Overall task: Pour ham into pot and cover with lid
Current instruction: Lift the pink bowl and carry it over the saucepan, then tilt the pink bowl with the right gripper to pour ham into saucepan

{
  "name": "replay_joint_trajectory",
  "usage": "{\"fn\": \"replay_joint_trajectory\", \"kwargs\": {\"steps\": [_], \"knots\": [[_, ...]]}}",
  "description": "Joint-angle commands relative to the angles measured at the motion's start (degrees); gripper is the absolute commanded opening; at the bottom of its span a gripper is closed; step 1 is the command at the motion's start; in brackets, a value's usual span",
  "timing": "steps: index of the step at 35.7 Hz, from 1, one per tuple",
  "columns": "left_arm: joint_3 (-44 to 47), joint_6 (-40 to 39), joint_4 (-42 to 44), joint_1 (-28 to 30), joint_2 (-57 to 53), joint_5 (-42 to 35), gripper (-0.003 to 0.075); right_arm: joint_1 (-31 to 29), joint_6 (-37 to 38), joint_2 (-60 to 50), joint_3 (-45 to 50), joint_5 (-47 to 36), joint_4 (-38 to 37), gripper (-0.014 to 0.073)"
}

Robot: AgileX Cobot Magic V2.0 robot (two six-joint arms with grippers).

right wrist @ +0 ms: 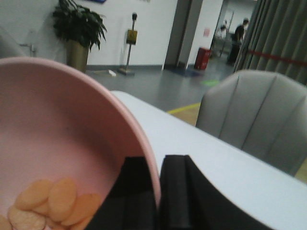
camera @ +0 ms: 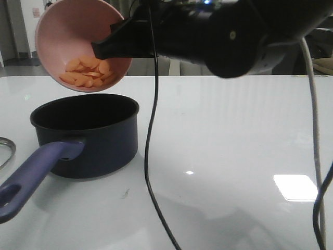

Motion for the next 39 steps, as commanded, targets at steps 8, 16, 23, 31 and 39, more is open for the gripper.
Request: {"fn": "replay_joint_trajectory", "kwargs": {"steps": [8, 16, 23, 31, 39], "knots": [[-1.44, 0.04, -0.44, -0.34, 0.7, -4.25, 0.0585, 0.28, -20.72, 2.17, -1.45, -20.31, -3.29, 0.0134], [-1.44, 0.04, -0.44, -0.34, 0.7, -4.25, 0.0585, 2.18, -40.0, 2.64, -1.58, -20.31, -3.74, 0.0134], [-1.44, 0.04, -0.44, -0.34, 0.7, -4.25, 0.0585, 2.81, -49.2, 2.7, -2.81, -20.31, -6.92, 0.0134], [-1.44, 0.04, -0.44, -0.34, 0.7, -4.25, 0.0585, 2.88, -53.87, 2.7, -4.89, -20.31, -9.93, 0.0134], [-1.44, 0.04, -0.44, -0.34, 0.7, -4.25, 0.0585, 2.88, -50.75, 2.7, -4.89, -20.31, -8.55, 0.0134]]}}
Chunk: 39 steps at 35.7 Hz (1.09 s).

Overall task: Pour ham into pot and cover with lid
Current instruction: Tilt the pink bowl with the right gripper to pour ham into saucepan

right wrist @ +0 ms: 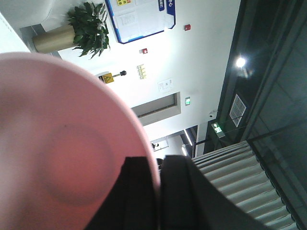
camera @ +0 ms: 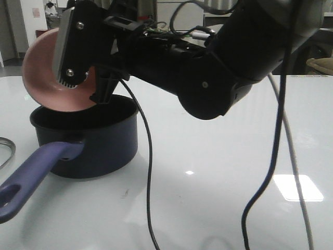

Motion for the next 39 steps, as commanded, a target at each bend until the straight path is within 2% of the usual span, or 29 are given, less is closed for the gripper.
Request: {"fn": "replay_joint_trajectory", "kwargs": {"steps": [1, 3, 12, 16, 20, 25, 31, 34, 39], "knots": [[-1.44, 0.04, -0.44, -0.34, 0.7, -4.25, 0.0585, 0.04, 4.13, -3.28, -1.84, -9.93, 1.66, 0.0134], [-1.44, 0.04, -0.44, -0.34, 0.7, -4.25, 0.0585, 0.04, 7.74, -3.39, -1.84, -9.93, 3.37, 0.0134], [-1.44, 0.04, -0.44, -0.34, 0.7, -4.25, 0.0585, 0.5, 33.1, -4.18, -1.84, -7.97, 11.86, 0.0134], [-1.44, 0.04, -0.44, -0.34, 0.7, -4.25, 0.0585, 0.64, 41.42, -6.71, -1.84, -0.41, 16.73, 0.0134], [-1.44, 0.04, -0.44, -0.34, 0.7, -4.25, 0.0585, 0.64, 47.13, -10.42, -1.84, 11.71, 20.95, 0.0134], [-1.44, 0.04, -0.44, -0.34, 0.7, -4.25, 0.0585, 0.57, 48.01, -16.81, -1.84, 27.97, 25.24, 0.0134], [-1.44, 0.04, -0.44, -0.34, 0.7, -4.25, 0.0585, -0.95, 47.95, -24.51, -1.84, 45.8, 26.94, 0.0134], [-1.44, 0.04, -0.44, -0.34, 0.7, -4.25, 0.0585, -3.37, 47.95, -28.23, -1.84, 55.25, 26.94, 0.0134], [-1.44, 0.04, -0.44, -0.34, 0.7, -4.25, 0.0585, -10.72, 47.95, -31.86, -1.84, 69.57, 26.94, 0.0135]]}}
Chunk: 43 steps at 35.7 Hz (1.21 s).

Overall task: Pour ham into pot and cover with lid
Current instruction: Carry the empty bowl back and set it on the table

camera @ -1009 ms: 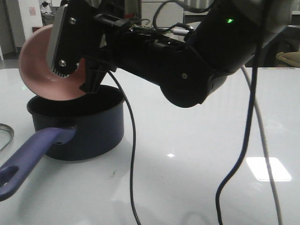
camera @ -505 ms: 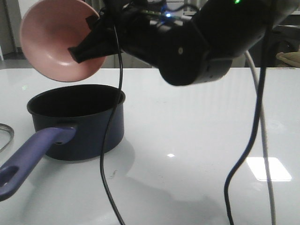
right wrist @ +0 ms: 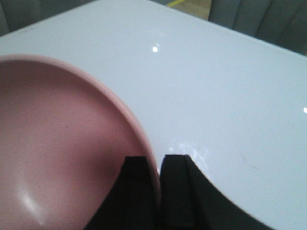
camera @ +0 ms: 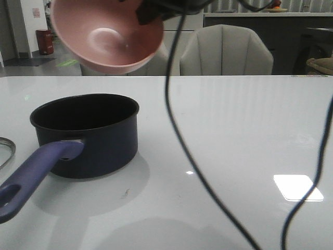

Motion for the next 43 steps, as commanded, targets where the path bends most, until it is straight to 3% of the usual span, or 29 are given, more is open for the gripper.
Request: {"fn": "replay_joint_trajectory", "kwargs": {"steps": [1, 10, 18, 37, 43], "knots": [[-1.44, 0.04, -0.44, -0.34, 0.7, -4.25, 0.0585, -5.47, 0.15, -4.41, -1.84, 6.21, 0.14, 0.0135], [-1.44, 0.04, -0.44, -0.34, 0.7, -4.25, 0.0585, -21.88, 0.37, -4.06, -1.74, 22.73, 3.28, 0.0135], [-1.44, 0.04, -0.44, -0.34, 0.7, -4.25, 0.0585, -31.85, 0.37, -1.76, -1.21, 27.69, 4.63, 0.0135], [-1.44, 0.04, -0.44, -0.34, 0.7, -4.25, 0.0585, -34.65, 0.31, 8.81, -1.21, 31.43, 4.83, 0.0144], [-1.44, 0.04, -0.44, -0.34, 0.7, -4.25, 0.0585, -34.65, 0.31, 9.97, -1.21, 31.41, 4.95, 0.0244]]}}
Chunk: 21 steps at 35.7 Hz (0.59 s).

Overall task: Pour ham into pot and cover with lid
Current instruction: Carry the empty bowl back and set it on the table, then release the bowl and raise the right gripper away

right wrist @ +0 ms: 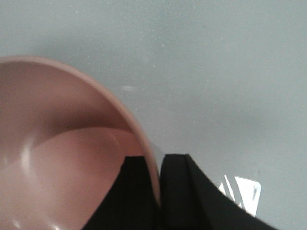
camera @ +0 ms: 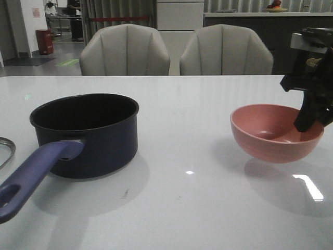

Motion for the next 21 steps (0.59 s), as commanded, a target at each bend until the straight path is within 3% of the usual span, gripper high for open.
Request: {"fn": "replay_joint_trajectory", "kwargs": {"steps": [1, 8, 21], "knots": [[-1.44, 0.04, -0.44, -0.34, 0.7, -4.25, 0.0585, -0.34, -0.16, -2.26, -1.4, -1.37, 1.58, 0.0269], [-1.44, 0.04, -0.44, -0.34, 0.7, -4.25, 0.0585, -0.34, -0.16, -2.26, -1.4, -1.37, 1.53, 0.0382], [-1.44, 0.04, -0.44, -0.34, 0.7, -4.25, 0.0585, -0.09, -2.95, -12.71, -1.53, 0.69, 1.24, 0.038]]}}
